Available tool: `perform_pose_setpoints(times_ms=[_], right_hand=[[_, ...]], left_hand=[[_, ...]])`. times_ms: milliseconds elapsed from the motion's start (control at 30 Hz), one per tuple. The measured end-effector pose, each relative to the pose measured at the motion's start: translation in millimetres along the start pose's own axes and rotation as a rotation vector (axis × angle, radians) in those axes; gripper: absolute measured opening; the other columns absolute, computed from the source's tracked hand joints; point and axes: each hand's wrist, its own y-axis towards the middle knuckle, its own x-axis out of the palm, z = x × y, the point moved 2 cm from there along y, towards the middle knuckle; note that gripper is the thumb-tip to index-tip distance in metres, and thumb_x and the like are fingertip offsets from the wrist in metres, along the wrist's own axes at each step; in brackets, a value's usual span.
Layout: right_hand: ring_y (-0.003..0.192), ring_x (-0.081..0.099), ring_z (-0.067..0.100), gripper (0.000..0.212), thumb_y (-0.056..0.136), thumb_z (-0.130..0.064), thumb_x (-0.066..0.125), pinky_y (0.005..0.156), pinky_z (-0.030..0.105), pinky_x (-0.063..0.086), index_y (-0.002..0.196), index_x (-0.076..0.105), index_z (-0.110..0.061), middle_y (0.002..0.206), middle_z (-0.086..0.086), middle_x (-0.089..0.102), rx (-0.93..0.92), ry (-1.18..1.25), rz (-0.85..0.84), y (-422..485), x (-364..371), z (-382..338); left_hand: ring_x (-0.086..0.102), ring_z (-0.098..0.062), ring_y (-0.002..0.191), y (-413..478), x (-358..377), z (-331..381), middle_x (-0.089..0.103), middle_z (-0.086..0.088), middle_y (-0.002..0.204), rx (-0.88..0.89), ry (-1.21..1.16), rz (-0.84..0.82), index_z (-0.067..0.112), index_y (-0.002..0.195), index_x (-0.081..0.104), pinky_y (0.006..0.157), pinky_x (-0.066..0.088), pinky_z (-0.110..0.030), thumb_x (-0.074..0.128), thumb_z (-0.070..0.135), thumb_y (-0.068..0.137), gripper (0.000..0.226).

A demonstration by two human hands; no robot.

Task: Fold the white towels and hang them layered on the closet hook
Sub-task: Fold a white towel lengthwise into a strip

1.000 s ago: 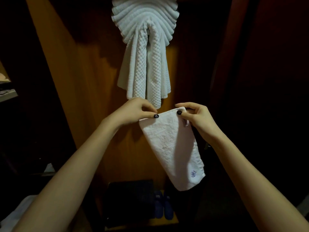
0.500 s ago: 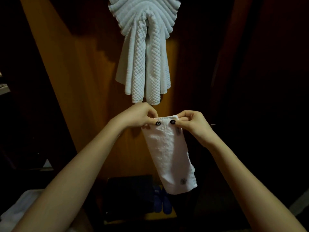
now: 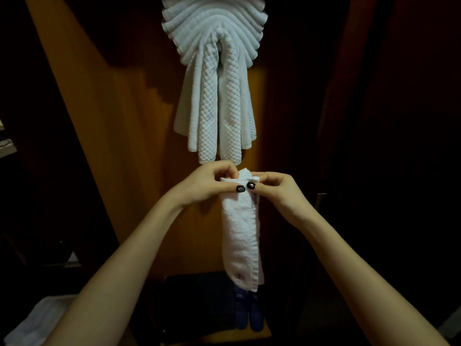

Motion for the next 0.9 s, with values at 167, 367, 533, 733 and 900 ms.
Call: perform_pose_setpoints(times_ms=[167,367,533,733,900], right_hand=[[0.073,0.063,0.015,0.013,0.081,-0.003,0.073,0.072,0.023,0.05,0.072,0.064,-0.007,0.074,0.006,0.066,-0.02,-0.035,-0.015,9,5,-12],[0.054,0.055,0.004,0.024,0.081,-0.002,0.074,0.054,0.016,0.042,0.069,0.055,-0.007,0.062,0.002,0.059,-0.117,0.0,0.087,21,5,-24],[0.074,0.058,0.026,0.018,0.086,-0.012,0.073,0.069,0.037,0.048,0.075,0.06,-0.007,0.078,0.022,0.06,-0.132,-0.05,0.206,24,2,-20],[0.101,0.065,0.027,0.021,0.093,-0.005,0.057,0.084,0.04,0.057,0.096,0.057,-0.026,0.101,0.006,0.063,-0.263,-0.101,0.384,8,-5,-1],[0.1,0.059,-0.005,0.015,0.091,-0.023,0.067,0.087,0.022,0.05,0.105,0.061,-0.026,0.102,-0.017,0.064,-0.103,-0.35,0.241,-6,2,39]], left_hand=[[0.051,-0.001,0.073,5,-7,2,0.056,0.016,0.074,0.027,-0.015,0.043,0.016,0.077,0.06,0.068,0.039,-0.014,0.075,0.011,0.082,0.016],[0.065,-0.003,0.097,5,-1,-6,0.067,0.004,0.107,0.011,-0.347,0.249,0.033,0.118,0.058,0.077,0.05,-0.015,0.074,0.019,0.077,0.046],[0.061,0.002,0.111,4,15,-2,0.068,0.022,0.114,0.165,-0.293,0.349,0.028,0.12,0.062,0.086,0.048,-0.012,0.067,-0.004,0.085,0.048],[0.06,-0.001,0.109,26,8,9,0.067,0.009,0.112,0.182,-0.051,0.587,0.021,0.112,0.065,0.092,0.046,-0.016,0.067,0.0,0.086,0.034],[0.057,-0.006,0.102,45,-9,16,0.063,0.008,0.107,0.14,0.074,0.666,0.008,0.115,0.063,0.086,0.045,-0.012,0.067,0.004,0.087,0.028]])
